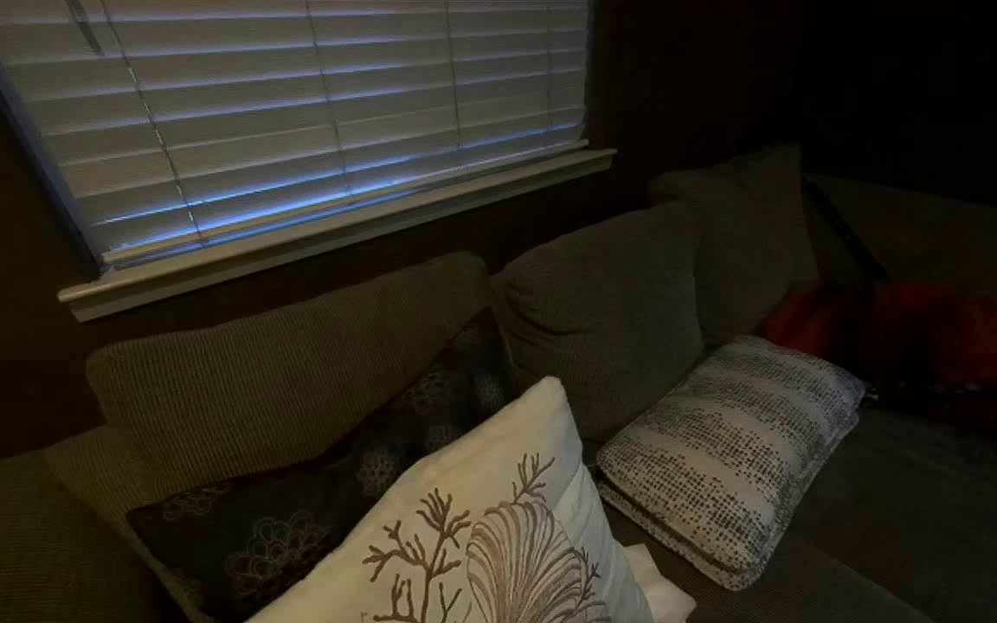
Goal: Put the black pillow on top of the stacked pillows on the right.
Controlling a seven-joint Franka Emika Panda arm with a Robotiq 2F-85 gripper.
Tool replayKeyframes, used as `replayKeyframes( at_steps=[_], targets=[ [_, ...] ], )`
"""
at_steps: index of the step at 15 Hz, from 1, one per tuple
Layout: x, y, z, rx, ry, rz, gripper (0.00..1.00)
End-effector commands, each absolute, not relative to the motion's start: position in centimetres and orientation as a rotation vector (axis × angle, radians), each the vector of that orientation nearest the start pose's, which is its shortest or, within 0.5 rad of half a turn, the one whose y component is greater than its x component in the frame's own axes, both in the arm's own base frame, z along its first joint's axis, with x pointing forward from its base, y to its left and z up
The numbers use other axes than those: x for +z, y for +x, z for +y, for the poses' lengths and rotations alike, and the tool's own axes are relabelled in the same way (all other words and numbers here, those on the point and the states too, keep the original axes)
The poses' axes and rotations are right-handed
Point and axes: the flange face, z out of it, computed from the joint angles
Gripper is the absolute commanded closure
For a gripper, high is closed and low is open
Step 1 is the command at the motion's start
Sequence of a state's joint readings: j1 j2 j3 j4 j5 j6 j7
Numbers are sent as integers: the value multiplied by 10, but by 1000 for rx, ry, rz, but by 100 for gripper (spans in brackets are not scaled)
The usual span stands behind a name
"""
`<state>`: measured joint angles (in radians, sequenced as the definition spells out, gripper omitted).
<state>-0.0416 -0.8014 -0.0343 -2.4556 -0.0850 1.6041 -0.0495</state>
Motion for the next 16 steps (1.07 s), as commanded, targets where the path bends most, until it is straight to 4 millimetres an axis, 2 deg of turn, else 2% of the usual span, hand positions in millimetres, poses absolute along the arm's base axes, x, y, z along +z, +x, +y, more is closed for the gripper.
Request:
replayKeyframes(
  at_steps=[1,7,10,12,15,16],
  targets=[
    [552,301,-34,87,-3197,17,0],
    [552,301,-34,87,-3197,17,0],
    [538,328,-29,135,-3192,89,0],
    [527,351,-18,138,-3214,99,0],
    [509,391,9,103,-3267,113,0],
    [504,406,20,18,-3274,129,0]
  ],
)
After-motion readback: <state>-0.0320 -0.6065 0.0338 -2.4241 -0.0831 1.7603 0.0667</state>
